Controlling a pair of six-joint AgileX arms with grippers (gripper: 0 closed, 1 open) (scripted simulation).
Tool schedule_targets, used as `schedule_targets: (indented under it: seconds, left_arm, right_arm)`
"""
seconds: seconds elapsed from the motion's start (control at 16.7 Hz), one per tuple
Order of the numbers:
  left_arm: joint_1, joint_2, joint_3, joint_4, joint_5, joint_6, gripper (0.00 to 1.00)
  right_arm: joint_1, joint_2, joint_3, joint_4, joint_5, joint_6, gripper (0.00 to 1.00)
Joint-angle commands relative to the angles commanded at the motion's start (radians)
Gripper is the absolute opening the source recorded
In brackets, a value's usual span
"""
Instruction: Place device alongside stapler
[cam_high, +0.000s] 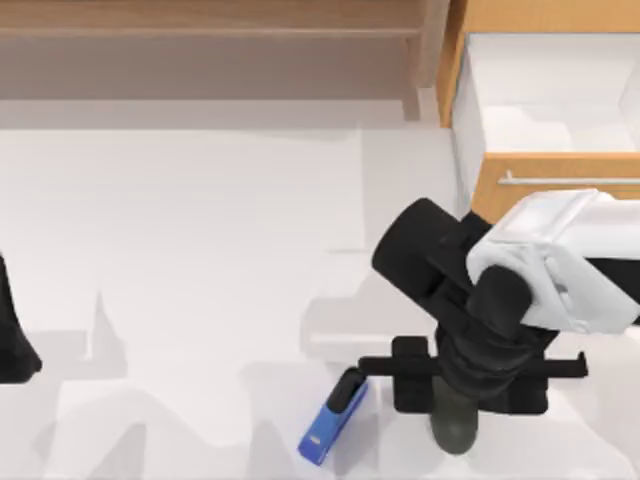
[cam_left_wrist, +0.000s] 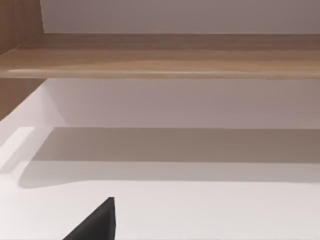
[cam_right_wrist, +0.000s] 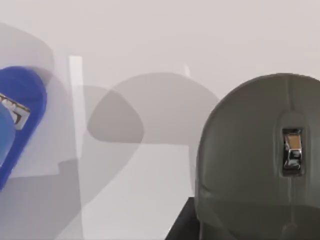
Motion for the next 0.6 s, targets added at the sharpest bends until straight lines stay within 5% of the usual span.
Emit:
schedule_targets:
  seconds: [0.24, 0.6]
  left_arm:
    - [0.0, 0.0, 0.0, 0.0, 0.0, 0.0, 1.0]
    - [0.0, 0.0, 0.0, 0.0, 0.0, 0.0, 1.0]
  right_arm:
    - [0.0, 0.0, 0.0, 0.0, 0.0, 0.0, 0.0]
    - [0.0, 0.0, 0.0, 0.0, 0.0, 0.0, 0.45]
